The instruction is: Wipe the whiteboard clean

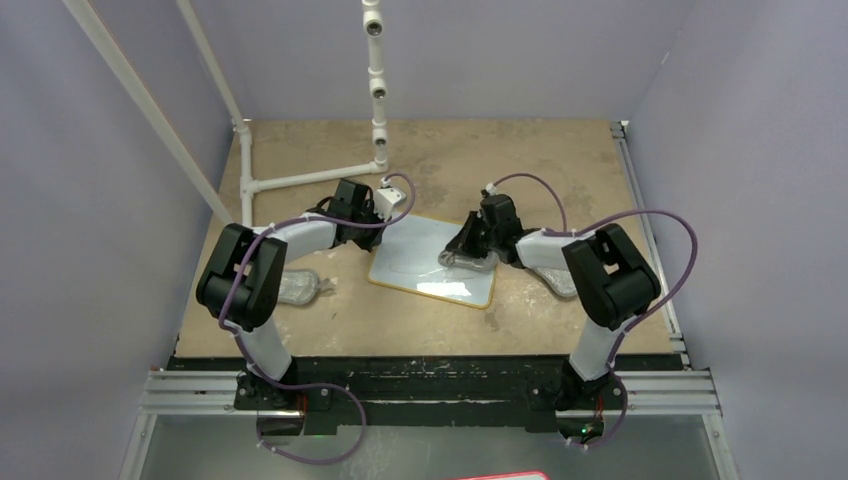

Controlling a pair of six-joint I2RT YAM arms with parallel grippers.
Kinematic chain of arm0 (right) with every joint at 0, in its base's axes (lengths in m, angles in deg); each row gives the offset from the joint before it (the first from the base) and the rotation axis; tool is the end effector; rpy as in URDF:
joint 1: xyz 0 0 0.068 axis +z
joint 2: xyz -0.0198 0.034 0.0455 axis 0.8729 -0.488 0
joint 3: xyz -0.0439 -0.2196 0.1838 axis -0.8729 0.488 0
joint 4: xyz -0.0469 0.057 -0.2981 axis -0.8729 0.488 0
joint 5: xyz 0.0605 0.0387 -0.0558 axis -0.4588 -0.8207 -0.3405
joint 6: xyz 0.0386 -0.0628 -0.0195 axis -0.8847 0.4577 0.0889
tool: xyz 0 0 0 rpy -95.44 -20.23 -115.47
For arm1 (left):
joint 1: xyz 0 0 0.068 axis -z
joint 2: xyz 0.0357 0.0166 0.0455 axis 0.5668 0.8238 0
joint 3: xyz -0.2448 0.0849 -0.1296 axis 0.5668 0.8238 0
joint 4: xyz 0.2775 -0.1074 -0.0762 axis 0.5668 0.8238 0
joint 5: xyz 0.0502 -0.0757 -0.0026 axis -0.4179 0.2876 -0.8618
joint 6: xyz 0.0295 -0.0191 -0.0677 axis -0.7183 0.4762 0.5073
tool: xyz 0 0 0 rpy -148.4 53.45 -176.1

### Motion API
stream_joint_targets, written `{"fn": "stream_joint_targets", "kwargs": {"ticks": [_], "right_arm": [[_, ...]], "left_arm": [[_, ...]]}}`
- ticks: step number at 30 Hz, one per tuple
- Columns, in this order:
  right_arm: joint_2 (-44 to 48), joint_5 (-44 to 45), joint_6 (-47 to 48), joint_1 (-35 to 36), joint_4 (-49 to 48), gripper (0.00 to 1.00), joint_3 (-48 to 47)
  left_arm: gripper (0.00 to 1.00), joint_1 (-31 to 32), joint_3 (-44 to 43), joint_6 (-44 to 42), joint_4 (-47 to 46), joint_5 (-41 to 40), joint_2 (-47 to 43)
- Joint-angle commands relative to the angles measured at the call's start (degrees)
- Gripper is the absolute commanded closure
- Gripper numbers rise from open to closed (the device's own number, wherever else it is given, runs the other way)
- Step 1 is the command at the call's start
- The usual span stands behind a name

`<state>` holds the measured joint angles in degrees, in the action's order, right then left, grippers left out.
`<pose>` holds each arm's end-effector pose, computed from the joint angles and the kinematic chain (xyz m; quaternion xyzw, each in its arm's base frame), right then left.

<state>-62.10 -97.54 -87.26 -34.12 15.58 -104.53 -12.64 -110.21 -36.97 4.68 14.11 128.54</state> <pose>0.3542 0.1939 0.0921 0.1165 0.9057 0.3192 0.2535 0.3717 -0.1653 0.1163 0.3346 0.8827 -0.1275 0.3042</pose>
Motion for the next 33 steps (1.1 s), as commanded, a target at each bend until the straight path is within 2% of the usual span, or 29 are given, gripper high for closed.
{"fn": "stream_joint_targets", "kwargs": {"ticks": [1, 6, 9, 11, 13, 14, 19, 22, 24, 28, 33], "right_arm": [[-5.7, 0.1, 2.6, 8.0, 8.4, 1.0, 2.9], [-14.4, -3.1, -0.4, 17.1, 6.2, 1.0, -10.7], [-18.2, -3.6, -1.8, 19.0, 6.2, 1.0, -17.6], [-18.8, -4.2, -3.1, 19.3, 6.6, 1.0, -18.0], [-16.9, -3.8, -4.4, 18.6, 7.2, 1.0, -14.1], [-11.7, -1.6, -4.9, 16.0, 6.8, 1.0, -6.8], [5.8, 1.5, -3.2, 5.8, 6.9, 1.0, 16.6], [13.2, 4.5, -1.8, 3.6, 10.2, 1.0, 21.6], [14.4, 5.2, -1.5, 3.6, 9.0, 1.0, 22.0], [6.9, 2.3, -4.0, 5.5, 3.7, 1.0, 16.0], [-5.0, 2.2, -5.4, 13.5, 4.4, 1.0, -1.0]], "left_arm": [[1.0, 0.3, 3.5, -0.6, 8.9, -0.4, 0.9], [1.0, 0.3, 3.4, 0.2, 9.3, -0.5, 1.0], [1.0, 0.3, 3.6, 0.5, 9.2, -0.7, 0.8], [1.0, 0.3, 3.5, 0.7, 9.2, -0.8, 1.0], [1.0, 0.3, 3.5, 0.8, 9.0, -0.9, 1.1], [1.0, 0.3, 3.5, 0.8, 8.9, -0.9, 1.0], [1.0, 0.3, 4.0, 0.6, 8.7, -1.1, 0.7], [1.0, 0.3, 4.1, 0.4, 8.5, -1.4, 0.6], [1.0, 0.3, 4.0, 0.4, 8.7, -1.3, 0.4], [1.0, 0.3, 3.7, 0.7, 9.0, -1.3, 0.4], [1.0, 0.3, 3.5, 0.8, 9.1, -2.0, 1.0]]}}
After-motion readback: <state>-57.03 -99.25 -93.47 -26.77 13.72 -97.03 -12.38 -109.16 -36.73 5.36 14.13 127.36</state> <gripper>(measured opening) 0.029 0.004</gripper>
